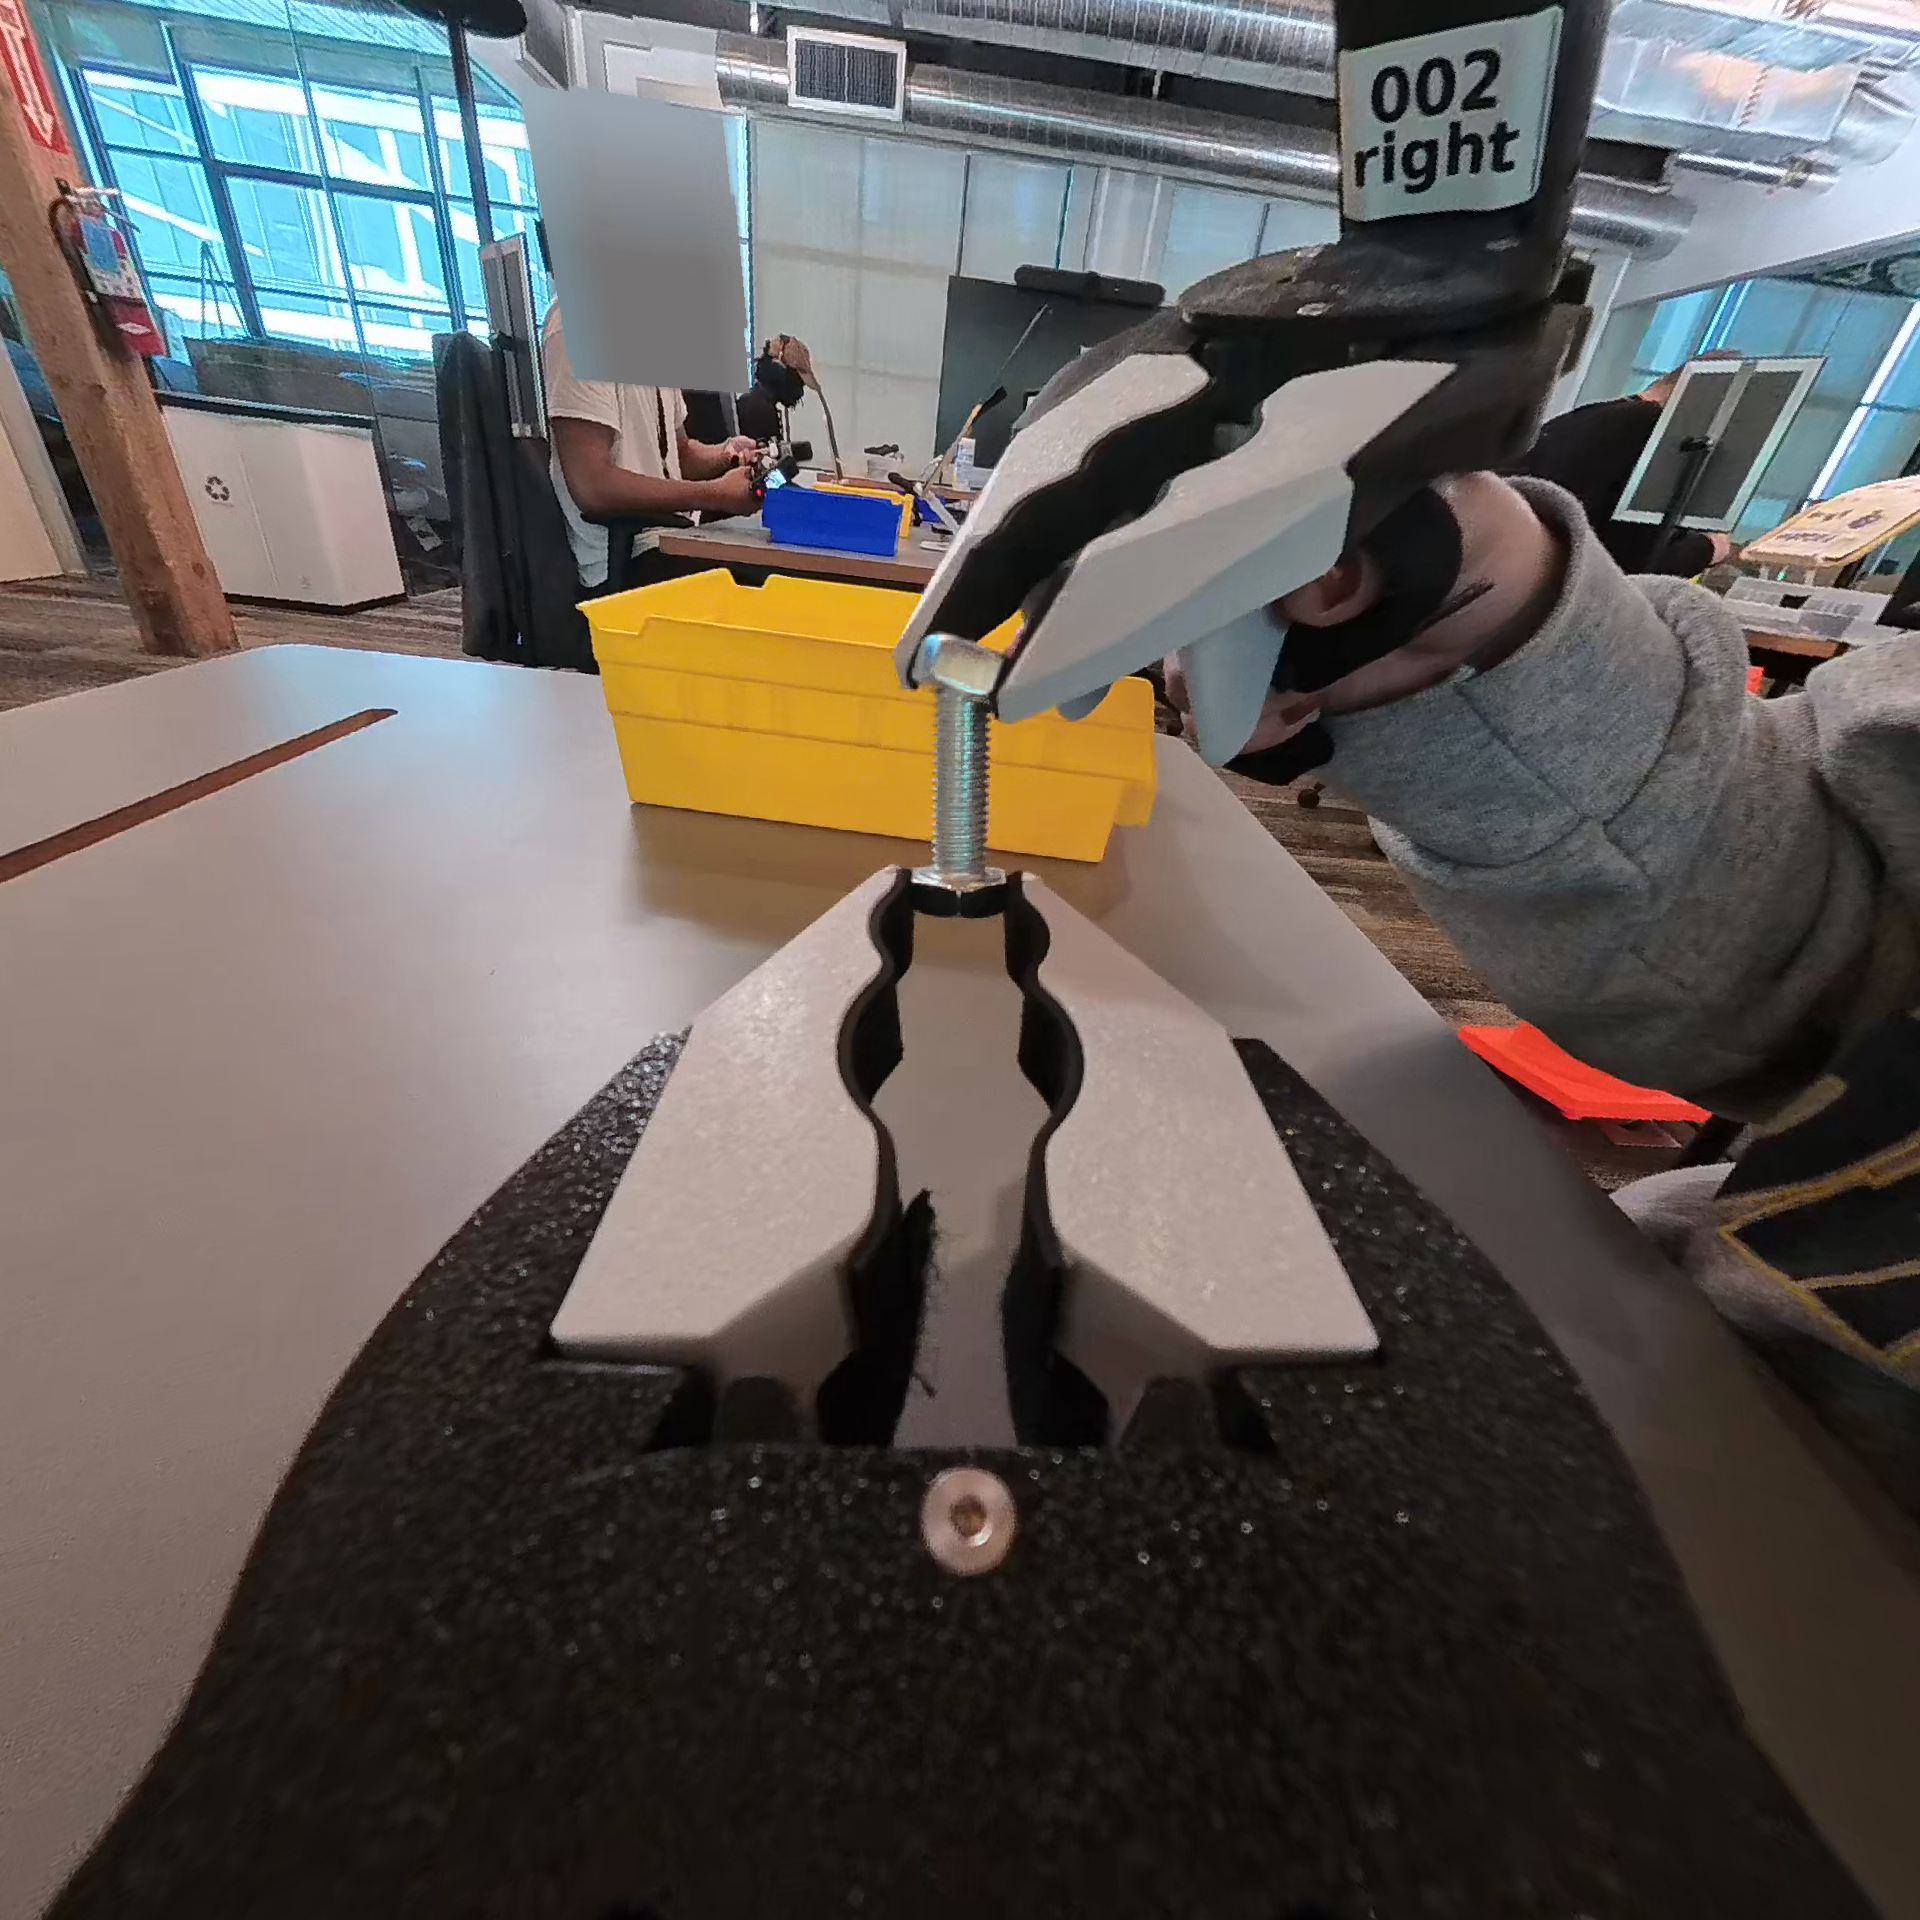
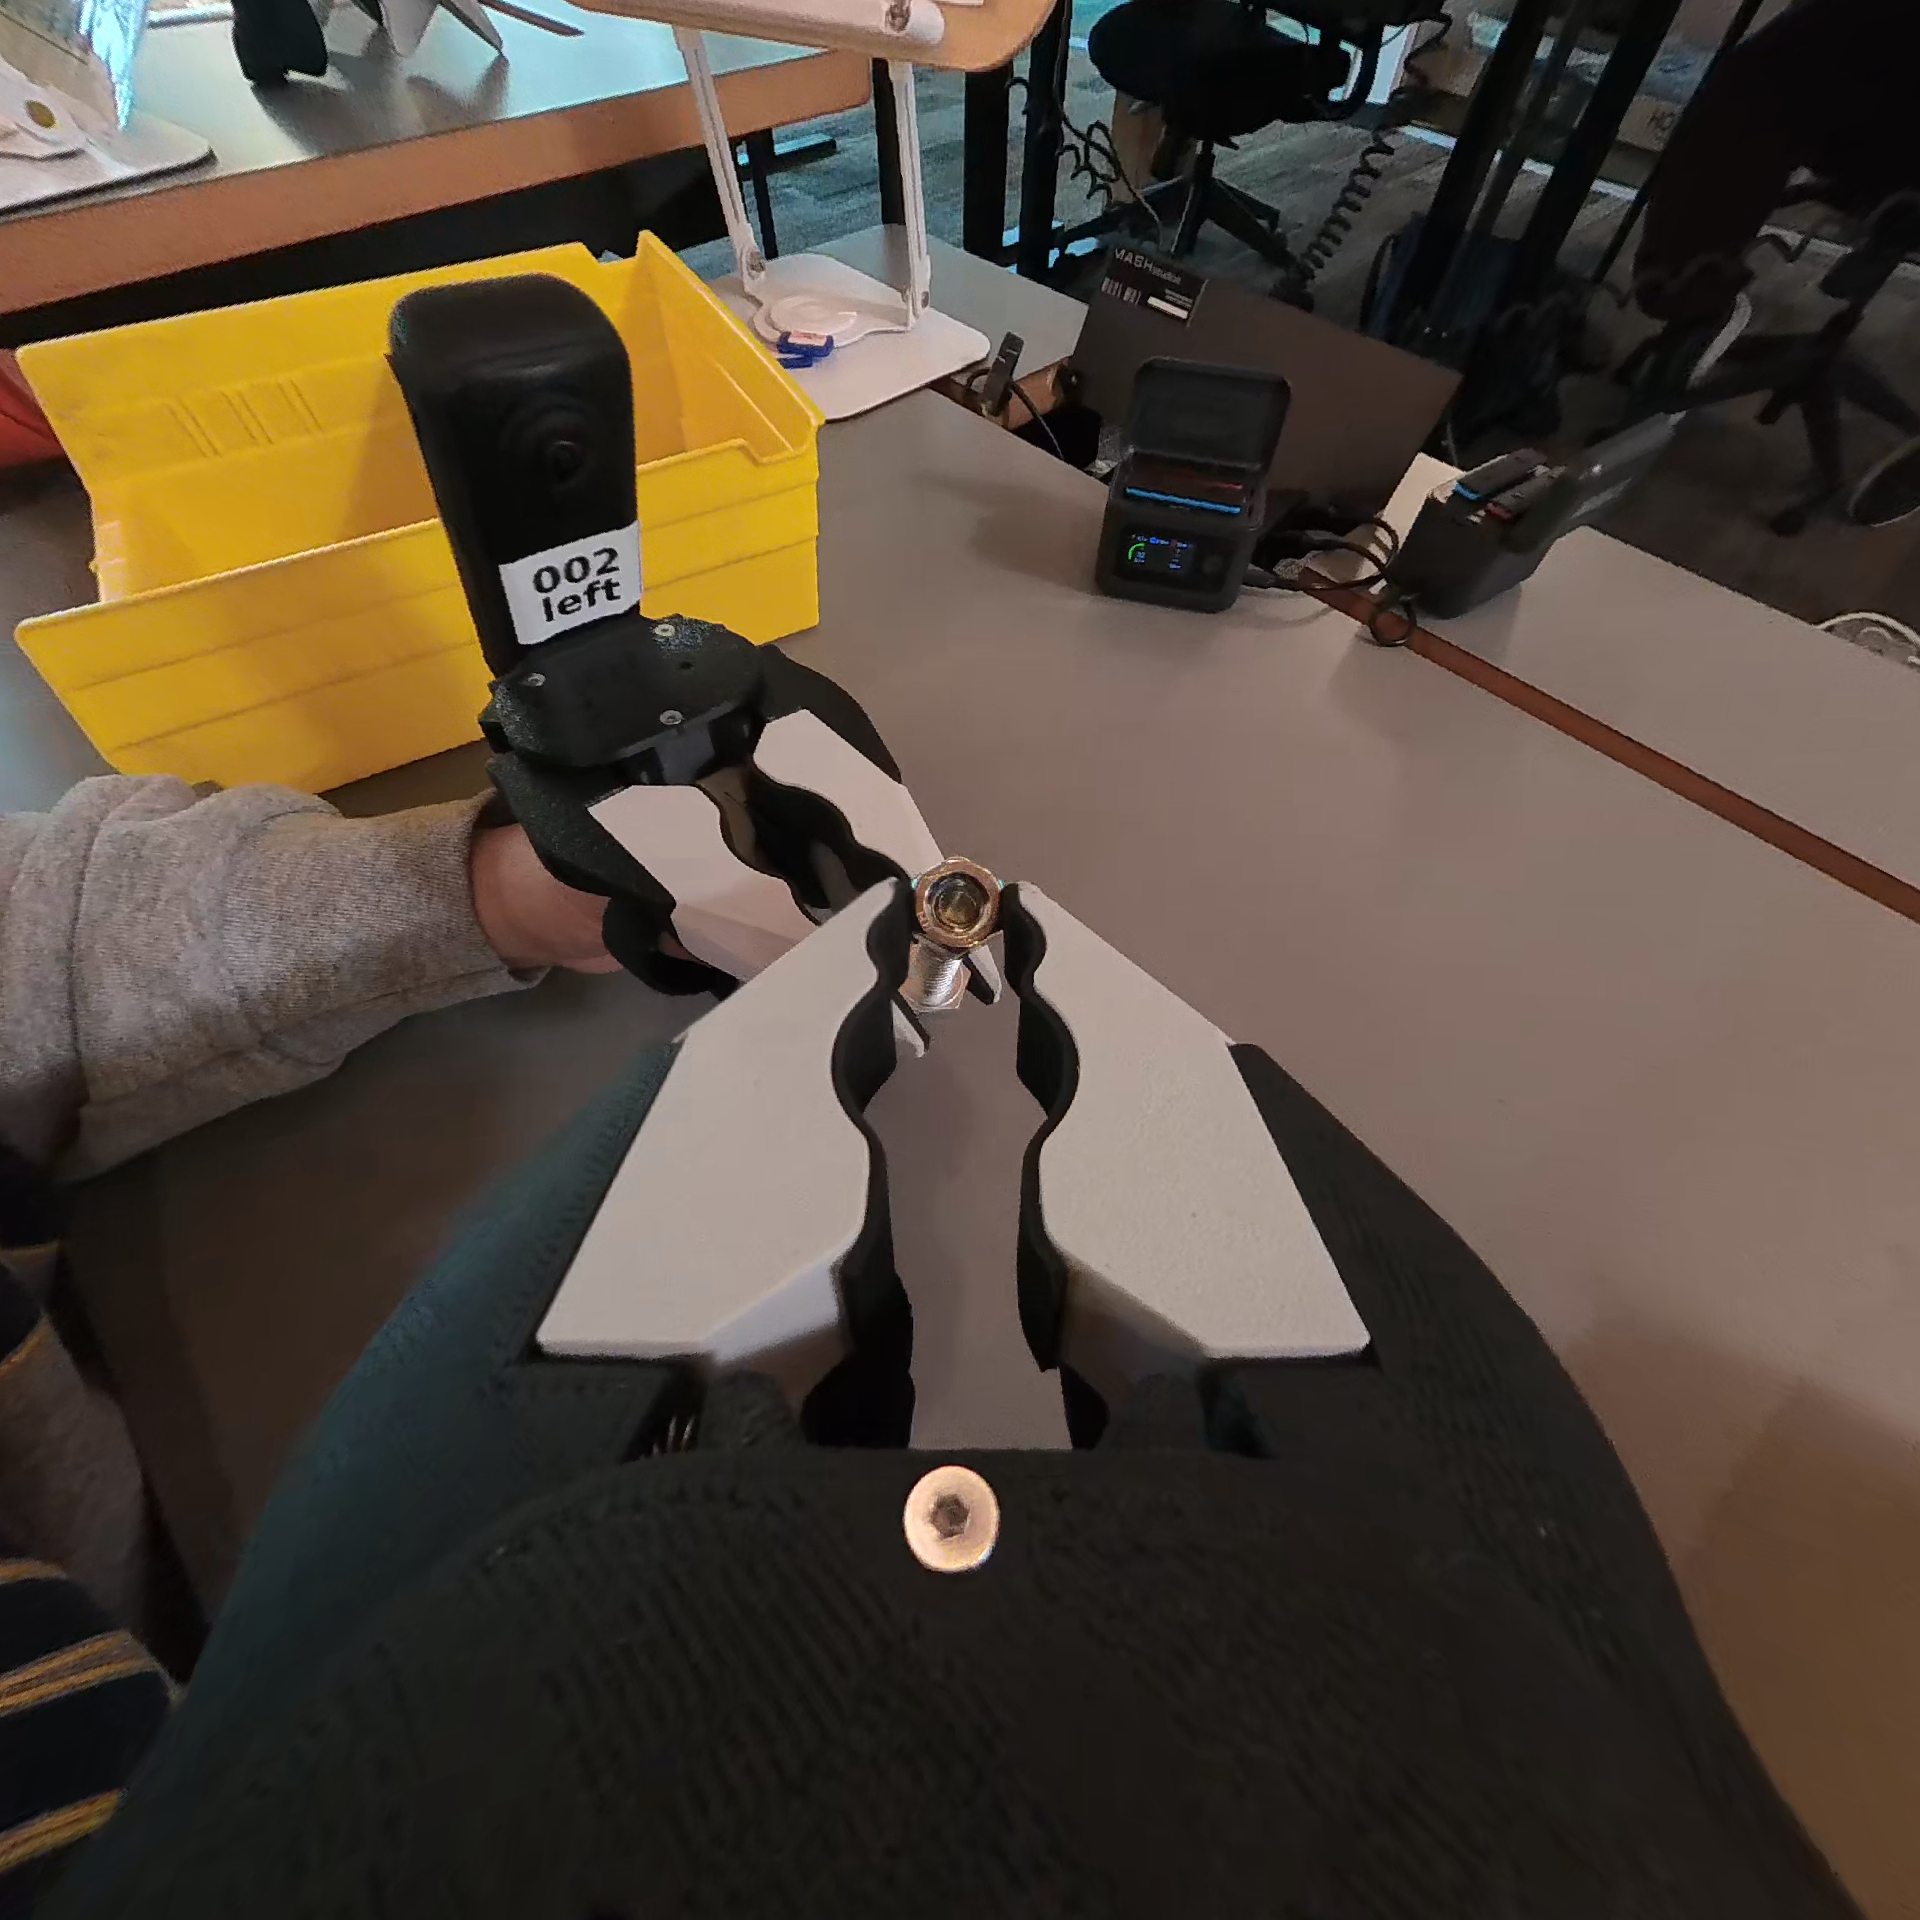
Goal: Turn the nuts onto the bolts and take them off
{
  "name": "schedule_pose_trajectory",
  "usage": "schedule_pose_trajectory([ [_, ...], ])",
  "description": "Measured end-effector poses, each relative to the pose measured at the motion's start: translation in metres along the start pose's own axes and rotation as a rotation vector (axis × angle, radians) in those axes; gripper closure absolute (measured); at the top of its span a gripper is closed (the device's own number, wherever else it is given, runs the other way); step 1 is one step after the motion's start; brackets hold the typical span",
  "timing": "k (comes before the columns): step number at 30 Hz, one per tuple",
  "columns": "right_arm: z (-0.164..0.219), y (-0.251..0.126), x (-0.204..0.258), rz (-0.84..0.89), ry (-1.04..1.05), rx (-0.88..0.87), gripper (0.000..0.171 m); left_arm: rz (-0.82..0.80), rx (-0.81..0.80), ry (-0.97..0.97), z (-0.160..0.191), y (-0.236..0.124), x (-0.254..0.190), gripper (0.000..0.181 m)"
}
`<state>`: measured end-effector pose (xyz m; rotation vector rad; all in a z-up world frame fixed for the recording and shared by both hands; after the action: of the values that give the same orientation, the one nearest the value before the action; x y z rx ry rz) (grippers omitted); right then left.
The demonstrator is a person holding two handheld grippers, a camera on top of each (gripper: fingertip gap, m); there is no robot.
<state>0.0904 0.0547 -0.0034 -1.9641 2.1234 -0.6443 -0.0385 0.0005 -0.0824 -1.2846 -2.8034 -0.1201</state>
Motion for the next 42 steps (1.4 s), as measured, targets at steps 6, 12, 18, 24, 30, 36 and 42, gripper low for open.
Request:
schedule_pose_trajectory([
  [6,0.000,-0.002,0.002,-0.029,-0.086,0.033,0.155,0.061,0.005,-0.006,0.000,-0.001,-0.002,0.166],
  [12,0.001,-0.014,0.008,-0.302,-0.392,0.290,0.155,0.332,0.067,-0.003,0.003,0.002,-0.017,0.166],
  [18,-0.006,-0.011,0.003,-0.287,-0.334,0.376,0.155,0.244,0.055,-0.021,0.002,0.003,-0.013,0.166],
  [24,-0.010,-0.002,-0.007,-0.116,0.058,0.220,0.155,-0.010,0.035,0.021,-0.001,0.003,-0.007,0.167],
  [30,-0.004,0.002,-0.005,0.034,0.124,0.144,0.155,-0.110,0.089,0.062,0.001,0.006,-0.007,0.167],
  [36,0.004,0.008,-0.004,0.035,0.080,0.113,0.152,-0.073,0.050,0.025,0.000,0.004,-0.006,0.167],
  [42,0.000,0.000,-0.001,0.007,-0.006,-0.025,0.127,-0.005,0.015,-0.024,0.000,0.003,-0.006,0.166],
])
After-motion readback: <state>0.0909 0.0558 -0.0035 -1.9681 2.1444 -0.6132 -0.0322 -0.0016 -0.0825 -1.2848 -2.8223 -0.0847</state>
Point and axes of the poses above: each gripper's, where its closed fingertips meet, y out along the fingers, z out of its underside, x = y × z across the jaws, the point moved 9 cm from there along -y, back along the fingers, and after that the axes turned 11 degrees about y, right-handed, at the moved point
